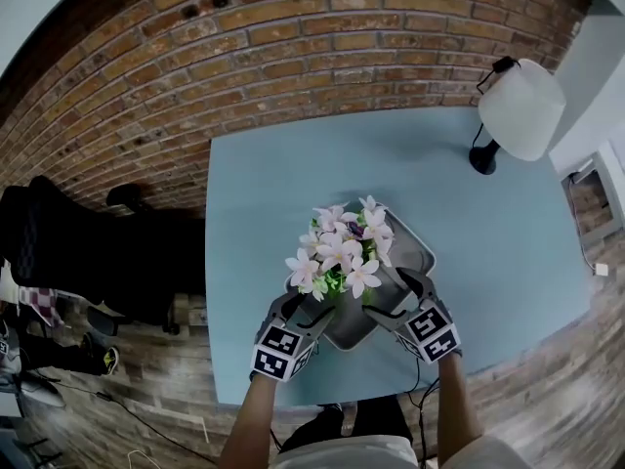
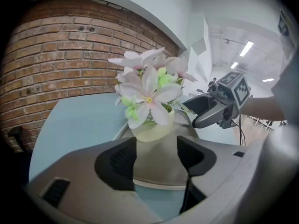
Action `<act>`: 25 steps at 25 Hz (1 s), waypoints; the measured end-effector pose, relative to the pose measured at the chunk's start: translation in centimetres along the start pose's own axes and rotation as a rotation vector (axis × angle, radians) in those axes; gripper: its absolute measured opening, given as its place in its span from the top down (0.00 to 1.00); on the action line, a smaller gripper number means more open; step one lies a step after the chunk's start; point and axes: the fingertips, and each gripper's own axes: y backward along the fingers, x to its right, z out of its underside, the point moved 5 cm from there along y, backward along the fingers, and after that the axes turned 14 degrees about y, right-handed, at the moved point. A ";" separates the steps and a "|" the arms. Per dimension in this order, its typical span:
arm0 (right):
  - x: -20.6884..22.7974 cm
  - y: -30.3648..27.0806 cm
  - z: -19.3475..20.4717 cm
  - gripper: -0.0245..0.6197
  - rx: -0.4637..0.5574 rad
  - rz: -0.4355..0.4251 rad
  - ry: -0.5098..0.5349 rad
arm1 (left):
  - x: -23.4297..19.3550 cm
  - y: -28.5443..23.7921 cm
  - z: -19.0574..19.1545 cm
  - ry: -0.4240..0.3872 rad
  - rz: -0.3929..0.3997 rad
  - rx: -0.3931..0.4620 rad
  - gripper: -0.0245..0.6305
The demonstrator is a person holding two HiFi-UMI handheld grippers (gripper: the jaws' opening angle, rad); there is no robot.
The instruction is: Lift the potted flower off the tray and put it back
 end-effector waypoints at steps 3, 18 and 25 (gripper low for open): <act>-0.9 1.5 -0.5 0.25 0.005 0.025 -0.008 | 0.7 1.4 -0.3 -0.017 0.004 0.019 0.50; -8.1 9.5 -7.3 0.27 0.121 0.133 0.007 | 5.3 11.6 -2.7 -0.114 0.049 0.185 0.50; -11.7 14.0 -10.5 0.30 0.172 0.198 0.053 | 7.9 17.2 -3.3 -0.183 0.068 0.255 0.50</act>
